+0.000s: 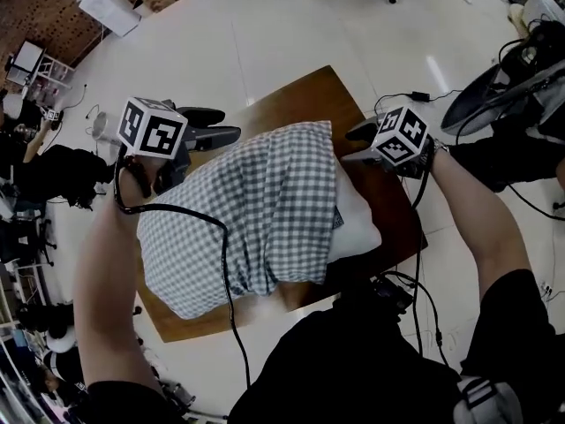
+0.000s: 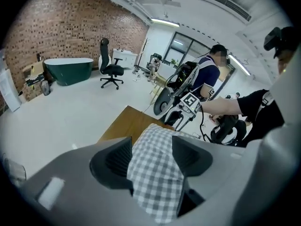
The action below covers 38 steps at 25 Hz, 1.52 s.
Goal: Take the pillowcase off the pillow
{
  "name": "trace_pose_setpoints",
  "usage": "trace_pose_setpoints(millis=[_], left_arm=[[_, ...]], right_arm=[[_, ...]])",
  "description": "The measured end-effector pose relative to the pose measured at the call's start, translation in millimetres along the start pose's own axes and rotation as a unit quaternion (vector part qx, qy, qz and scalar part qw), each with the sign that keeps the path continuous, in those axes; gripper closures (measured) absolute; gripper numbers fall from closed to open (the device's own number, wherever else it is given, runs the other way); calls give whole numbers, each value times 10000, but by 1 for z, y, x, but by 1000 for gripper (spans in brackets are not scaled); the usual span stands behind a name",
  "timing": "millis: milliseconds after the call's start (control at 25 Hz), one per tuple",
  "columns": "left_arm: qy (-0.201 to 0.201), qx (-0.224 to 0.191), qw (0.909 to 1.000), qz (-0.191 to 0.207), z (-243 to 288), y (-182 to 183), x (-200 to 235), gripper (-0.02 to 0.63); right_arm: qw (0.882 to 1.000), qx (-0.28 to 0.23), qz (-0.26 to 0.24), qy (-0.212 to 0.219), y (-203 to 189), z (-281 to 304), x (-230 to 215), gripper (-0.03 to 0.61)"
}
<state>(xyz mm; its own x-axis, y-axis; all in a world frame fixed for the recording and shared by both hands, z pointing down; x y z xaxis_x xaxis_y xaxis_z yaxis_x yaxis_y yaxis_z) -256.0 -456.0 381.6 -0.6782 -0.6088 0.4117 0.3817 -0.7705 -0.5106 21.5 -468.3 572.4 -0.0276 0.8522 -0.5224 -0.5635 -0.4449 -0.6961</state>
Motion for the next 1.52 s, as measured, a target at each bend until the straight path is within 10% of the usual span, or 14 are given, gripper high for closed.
trace_pose_setpoints(millis=[680, 1080, 1280, 1520], left_arm=[[-1597, 1495, 9711, -949, 127, -36, 66, 321], [-1852, 1713, 9614, -1094, 134, -50, 63, 406], [-1604, 1565, 9676, -1164, 131, -56, 61, 499], [-1127, 1075, 9796, -1272, 122, -56, 72, 548]], right_arm=[[9544, -325, 1422, 2604, -13, 23, -9, 308], [9494, -297, 1372, 2811, 6, 40, -5, 322], [9567, -267, 1114, 2676, 1, 44, 9, 525], [9801, -420, 587, 1848, -3, 20, 18, 557]])
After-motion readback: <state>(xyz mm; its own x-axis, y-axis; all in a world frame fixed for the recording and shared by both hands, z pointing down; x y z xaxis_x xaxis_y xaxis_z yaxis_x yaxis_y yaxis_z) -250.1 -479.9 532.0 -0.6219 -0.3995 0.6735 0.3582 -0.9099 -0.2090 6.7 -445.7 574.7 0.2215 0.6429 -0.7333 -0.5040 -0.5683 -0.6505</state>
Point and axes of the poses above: the fingertips, and each gripper's own axes: z forward along the fingers, x to its left, y out of its top, the point moved 8 cm from there along -z, backward along the fingers, and after that the axes turned 3 degrees about y, right-handed, at the moved point
